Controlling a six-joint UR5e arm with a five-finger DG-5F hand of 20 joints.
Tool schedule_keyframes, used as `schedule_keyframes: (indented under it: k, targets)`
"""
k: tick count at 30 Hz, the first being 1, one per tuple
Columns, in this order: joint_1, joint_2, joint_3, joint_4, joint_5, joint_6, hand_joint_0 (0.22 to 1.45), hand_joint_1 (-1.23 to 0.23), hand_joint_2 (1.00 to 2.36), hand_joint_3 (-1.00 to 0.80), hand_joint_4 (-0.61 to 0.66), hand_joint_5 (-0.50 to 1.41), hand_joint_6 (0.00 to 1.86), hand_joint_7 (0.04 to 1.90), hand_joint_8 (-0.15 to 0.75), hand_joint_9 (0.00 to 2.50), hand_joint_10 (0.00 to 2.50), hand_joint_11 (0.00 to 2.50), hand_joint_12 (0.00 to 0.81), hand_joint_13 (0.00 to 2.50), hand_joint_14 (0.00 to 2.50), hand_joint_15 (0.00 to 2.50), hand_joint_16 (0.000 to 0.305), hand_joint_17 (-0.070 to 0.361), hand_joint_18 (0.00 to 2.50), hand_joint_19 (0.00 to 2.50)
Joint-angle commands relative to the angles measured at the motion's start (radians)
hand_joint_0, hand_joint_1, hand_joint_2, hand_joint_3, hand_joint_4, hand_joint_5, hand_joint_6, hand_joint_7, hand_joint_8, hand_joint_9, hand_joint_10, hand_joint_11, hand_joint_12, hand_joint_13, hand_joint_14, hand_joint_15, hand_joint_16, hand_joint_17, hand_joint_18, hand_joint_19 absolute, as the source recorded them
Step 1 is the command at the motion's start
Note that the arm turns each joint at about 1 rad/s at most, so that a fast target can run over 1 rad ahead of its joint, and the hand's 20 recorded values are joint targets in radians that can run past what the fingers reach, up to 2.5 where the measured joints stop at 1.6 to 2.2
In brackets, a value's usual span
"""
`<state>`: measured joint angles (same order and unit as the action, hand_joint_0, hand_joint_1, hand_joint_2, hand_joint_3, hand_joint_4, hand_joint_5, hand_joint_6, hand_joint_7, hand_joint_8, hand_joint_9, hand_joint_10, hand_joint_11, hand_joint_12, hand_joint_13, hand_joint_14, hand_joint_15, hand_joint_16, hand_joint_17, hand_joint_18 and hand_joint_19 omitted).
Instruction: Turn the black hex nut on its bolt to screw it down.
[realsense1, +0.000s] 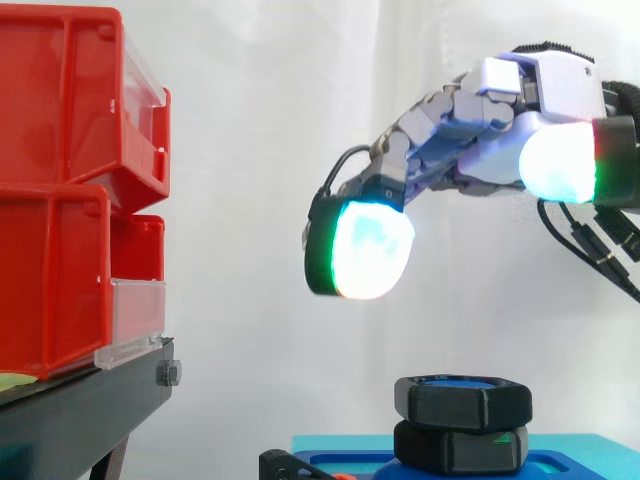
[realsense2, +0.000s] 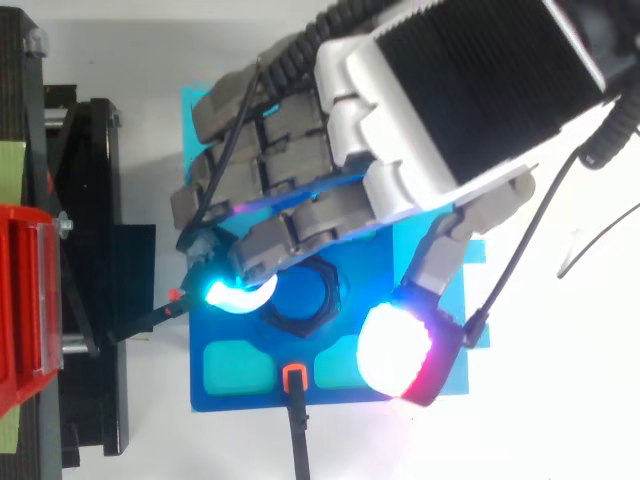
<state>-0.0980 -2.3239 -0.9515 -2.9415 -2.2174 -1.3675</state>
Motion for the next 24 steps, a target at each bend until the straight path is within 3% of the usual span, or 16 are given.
schedule_keyframes:
  k: [1,3,4,9,12,15,21,24]
  targets:
    - [0.026,0.000,-0.026,0.022,0.045,0.002,0.52,-0.34,1.00,-0.50,0.31,-0.21,0.85,0.57,0.308,0.51,0.01,0.35,0.364,0.68,0.01,0.28,0.048,0.108,0.58,0.35]
    - [0.038,0.001,-0.026,0.048,0.061,0.008,0.52,-0.34,1.00,-0.50,0.31,-0.21,0.85,0.57,0.310,0.51,0.01,0.36,0.365,0.68,0.01,0.27,0.048,0.108,0.58,0.35]
    - [0.052,0.000,-0.026,0.051,0.065,0.013,0.52,-0.34,1.00,-0.50,0.31,-0.21,0.85,0.57,0.309,0.51,0.01,0.35,0.363,0.68,0.01,0.27,0.048,0.108,0.58,0.35]
    - [0.070,0.000,-0.033,0.032,0.074,0.008,0.52,-0.34,1.00,-0.50,0.31,-0.21,0.85,0.57,0.310,0.51,0.01,0.35,0.363,0.67,0.01,0.27,0.048,0.108,0.58,0.35]
    - [0.086,0.000,-0.061,0.041,0.111,0.008,0.52,-0.34,1.00,-0.50,0.31,-0.21,0.85,0.58,0.309,0.50,0.01,0.35,0.363,0.68,0.01,0.28,0.048,0.108,0.58,0.35]
    - [0.096,0.000,-0.062,0.042,0.128,0.008,0.51,-0.34,1.00,-0.50,0.31,-0.21,0.85,0.58,0.310,0.51,0.01,0.35,0.365,0.68,0.01,0.27,0.048,0.108,0.58,0.35]
    - [0.107,0.000,-0.062,0.039,0.130,0.001,0.52,-0.34,1.00,-0.50,0.31,-0.21,0.85,0.58,0.309,0.51,0.01,0.34,0.367,0.68,0.01,0.27,0.048,0.108,0.58,0.35]
    - [0.112,0.000,-0.087,0.042,0.130,-0.004,0.52,-0.34,1.00,-0.50,0.31,-0.21,0.84,0.58,0.311,0.51,0.01,0.34,0.365,0.68,0.01,0.28,0.048,0.108,0.57,0.35]
